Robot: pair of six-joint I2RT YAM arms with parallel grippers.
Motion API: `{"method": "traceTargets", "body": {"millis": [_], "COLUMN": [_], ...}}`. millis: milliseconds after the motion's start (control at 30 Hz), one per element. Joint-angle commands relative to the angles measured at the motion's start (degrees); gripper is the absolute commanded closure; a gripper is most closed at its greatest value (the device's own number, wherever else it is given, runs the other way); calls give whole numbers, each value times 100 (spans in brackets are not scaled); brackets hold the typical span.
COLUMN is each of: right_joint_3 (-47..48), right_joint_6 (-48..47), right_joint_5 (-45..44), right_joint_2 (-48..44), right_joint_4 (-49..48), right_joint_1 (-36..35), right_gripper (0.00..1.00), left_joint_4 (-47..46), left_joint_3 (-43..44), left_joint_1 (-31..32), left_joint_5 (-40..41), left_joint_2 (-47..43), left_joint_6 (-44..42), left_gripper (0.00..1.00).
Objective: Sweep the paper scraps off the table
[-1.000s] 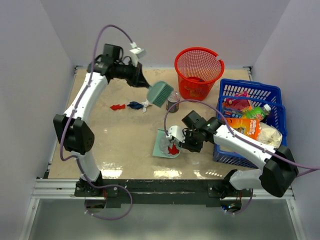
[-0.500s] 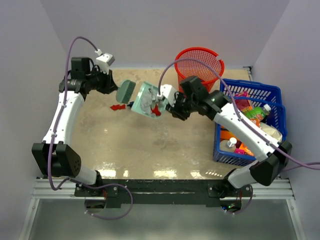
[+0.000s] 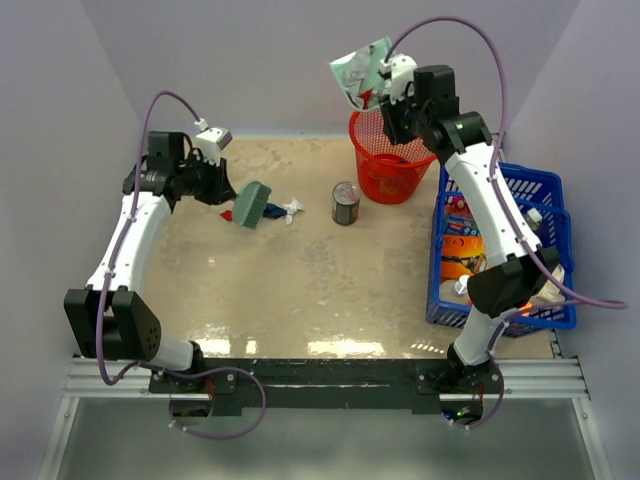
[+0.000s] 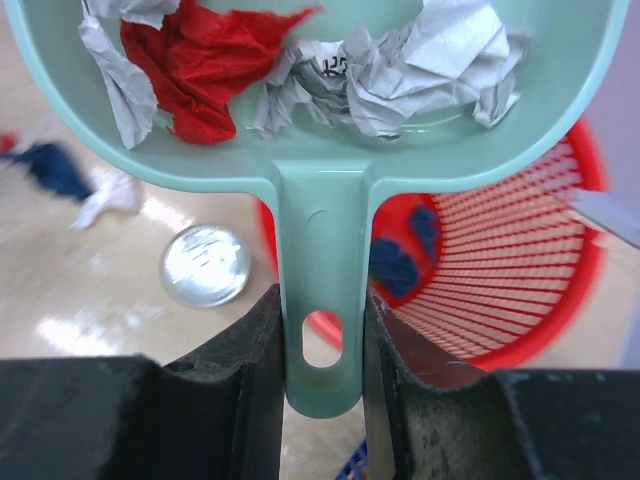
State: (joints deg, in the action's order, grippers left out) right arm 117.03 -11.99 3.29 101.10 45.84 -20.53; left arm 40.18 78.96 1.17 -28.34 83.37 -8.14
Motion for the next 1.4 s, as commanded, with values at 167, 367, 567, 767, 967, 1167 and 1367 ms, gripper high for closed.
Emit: {"method": "traceTargets", "body": {"millis": [167, 367, 567, 767, 967, 1167, 1367], "right_joint_3": [725, 681, 462, -645, -1656, -3106, -3222], "right_joint_6": [-286, -1726, -2965, -4337, -5250, -7131, -7512], "right_joint_5": [-2745, -3939, -4556, -4566, -4398, -4653, -4662], "right_joint_2": [358, 665, 745, 210, -388, -951, -943], "right_joint_4": [-760, -1199, -1761, -2527, -2834, -4352, -4673], "right_joint_1": [410, 445, 445, 445, 445, 445, 489], "right_gripper": [100, 100, 100, 100, 100, 100, 100], "left_joint_4": [-239, -301, -388, -415, -450, -494, -485], "left_joint_3": [-302, -451, -443, -460, -548, -513, -390], "left_joint_1": [-38, -38, -38, -38, -38, -38, -38], "left_joint_5": [-313, -436, -532, -568, -550, -585, -629], "left_joint_2": [-383, -480, -445, -471, -506, -428, -383], "left_joint_6": [-21, -3, 41, 50, 23, 49, 76], "left_gripper": [100, 100, 100, 100, 100, 100, 100]}}
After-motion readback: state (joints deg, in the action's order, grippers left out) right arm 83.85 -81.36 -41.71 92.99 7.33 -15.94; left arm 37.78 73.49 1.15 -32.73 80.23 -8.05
